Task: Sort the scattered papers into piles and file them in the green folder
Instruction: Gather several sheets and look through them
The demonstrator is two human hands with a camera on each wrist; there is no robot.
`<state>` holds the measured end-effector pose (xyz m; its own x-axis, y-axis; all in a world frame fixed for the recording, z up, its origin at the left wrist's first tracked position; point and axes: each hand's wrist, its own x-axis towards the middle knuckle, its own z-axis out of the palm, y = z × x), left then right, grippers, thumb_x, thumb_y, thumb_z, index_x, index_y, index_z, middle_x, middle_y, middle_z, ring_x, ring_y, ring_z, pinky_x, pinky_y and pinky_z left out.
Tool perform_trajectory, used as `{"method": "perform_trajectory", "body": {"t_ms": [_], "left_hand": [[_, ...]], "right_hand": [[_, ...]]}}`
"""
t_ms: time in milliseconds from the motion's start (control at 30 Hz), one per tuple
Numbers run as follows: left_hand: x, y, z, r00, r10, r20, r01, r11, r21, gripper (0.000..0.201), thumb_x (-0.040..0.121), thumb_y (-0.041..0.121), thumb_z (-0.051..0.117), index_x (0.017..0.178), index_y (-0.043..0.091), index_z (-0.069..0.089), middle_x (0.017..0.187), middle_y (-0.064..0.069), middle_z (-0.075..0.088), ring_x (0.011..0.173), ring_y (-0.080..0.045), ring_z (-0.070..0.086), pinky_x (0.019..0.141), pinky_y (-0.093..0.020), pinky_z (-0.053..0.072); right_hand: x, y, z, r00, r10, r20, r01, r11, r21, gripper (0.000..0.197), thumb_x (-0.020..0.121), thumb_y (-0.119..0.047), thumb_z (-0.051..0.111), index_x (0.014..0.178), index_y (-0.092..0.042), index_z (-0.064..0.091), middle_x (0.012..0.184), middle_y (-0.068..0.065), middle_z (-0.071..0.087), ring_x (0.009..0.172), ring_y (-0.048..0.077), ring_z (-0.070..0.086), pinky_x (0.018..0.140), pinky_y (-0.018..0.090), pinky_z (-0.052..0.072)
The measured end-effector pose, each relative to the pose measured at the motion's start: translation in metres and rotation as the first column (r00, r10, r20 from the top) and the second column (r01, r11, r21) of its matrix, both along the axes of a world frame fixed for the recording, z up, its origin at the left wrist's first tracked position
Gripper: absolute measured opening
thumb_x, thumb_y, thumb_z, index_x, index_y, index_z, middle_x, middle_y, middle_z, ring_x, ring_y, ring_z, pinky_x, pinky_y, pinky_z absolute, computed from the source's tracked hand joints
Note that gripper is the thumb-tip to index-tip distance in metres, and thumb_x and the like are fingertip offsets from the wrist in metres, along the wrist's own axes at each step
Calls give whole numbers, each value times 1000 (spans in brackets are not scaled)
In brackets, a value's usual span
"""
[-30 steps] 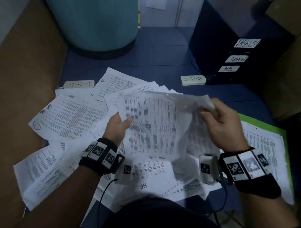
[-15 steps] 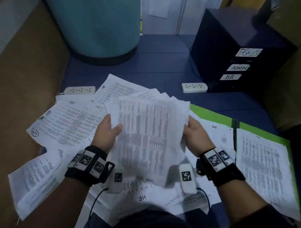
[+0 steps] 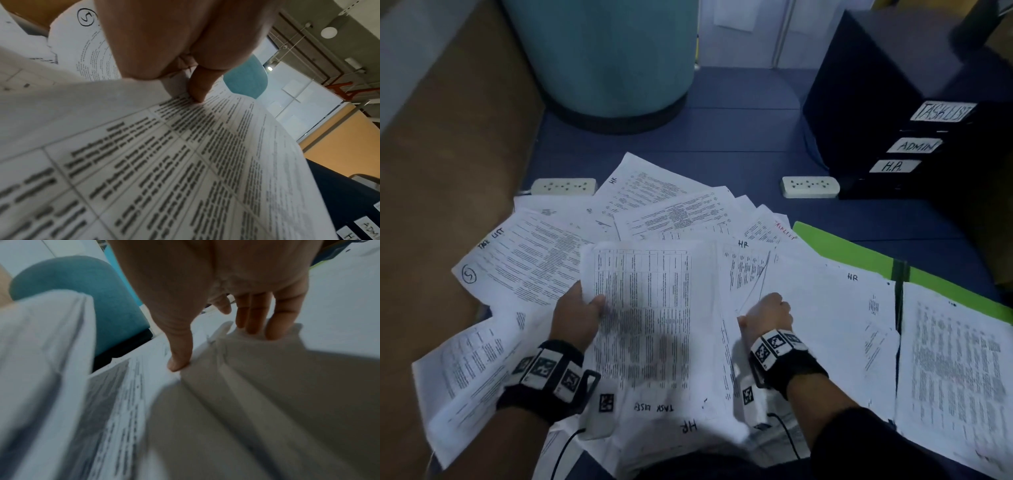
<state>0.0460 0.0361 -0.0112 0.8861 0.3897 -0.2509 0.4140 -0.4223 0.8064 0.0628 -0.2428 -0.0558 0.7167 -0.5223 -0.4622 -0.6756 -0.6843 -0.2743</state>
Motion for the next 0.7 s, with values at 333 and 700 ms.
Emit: {"method": "perform_trajectory", "body": {"t_ms": [333,700], "left_hand": [[-4,-13,5,998,-21,52,24,998,-66,9,91,3,54,93,12,57,80,-1,61,81,-26,60,74,-35,50],[-5,-26,10,993,-92,78,99,991,-90,23,92,8,54,115,9,59,105,-10,66,99,-31,61,91,-51,50]], "right_hand": [[-6,-39,0,996,-34,-81,21,989,-147,49,77,-34,66,115,-12,44,121,10,47,113,32,44,86,46,45],[-12,-50,12,975,141,-170,-159,983,-94,37,93,-15,44,130,-7,47,131,12,39,124,31,42,97,47,42]]}}
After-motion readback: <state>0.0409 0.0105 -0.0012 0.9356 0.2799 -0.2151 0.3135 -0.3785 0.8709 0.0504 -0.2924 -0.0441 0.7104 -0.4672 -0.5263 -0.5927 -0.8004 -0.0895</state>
